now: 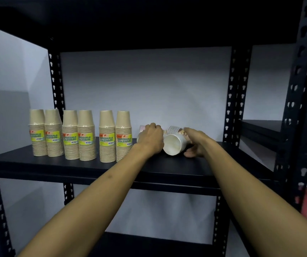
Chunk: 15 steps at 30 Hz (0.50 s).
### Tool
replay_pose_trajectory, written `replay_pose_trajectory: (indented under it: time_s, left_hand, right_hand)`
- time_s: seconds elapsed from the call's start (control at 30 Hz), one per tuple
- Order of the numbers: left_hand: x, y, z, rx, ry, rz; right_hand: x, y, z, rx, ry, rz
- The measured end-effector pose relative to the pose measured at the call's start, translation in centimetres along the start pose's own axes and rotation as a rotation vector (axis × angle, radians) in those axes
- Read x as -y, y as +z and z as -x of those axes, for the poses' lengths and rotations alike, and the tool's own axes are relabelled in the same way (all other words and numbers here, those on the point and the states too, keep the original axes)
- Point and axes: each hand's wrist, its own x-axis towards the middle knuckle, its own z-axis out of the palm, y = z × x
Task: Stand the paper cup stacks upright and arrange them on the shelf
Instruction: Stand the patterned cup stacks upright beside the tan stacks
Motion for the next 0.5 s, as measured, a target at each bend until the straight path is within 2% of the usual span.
replay_pose_trajectory:
  time_s: [0.1, 0.3, 0.5]
  left_hand:
    - [0.8, 0.8, -1.3, 0.057, -0.005, -0.069]
    - [1.3, 2.0, -2.5, 0.066, -0.032, -0.114]
    - [0.7, 1.6, -2.4, 0.090, -0.096, -0.223]
  right_hand:
    - [0.7, 1.9, -0.9, -0.054, -0.005, 0.081]
    - [1.2, 2.7, -2.2, -0.051, 0.028, 0.224]
    - [1.3, 2.4, -2.1, -0.045, 0.023, 0.160]
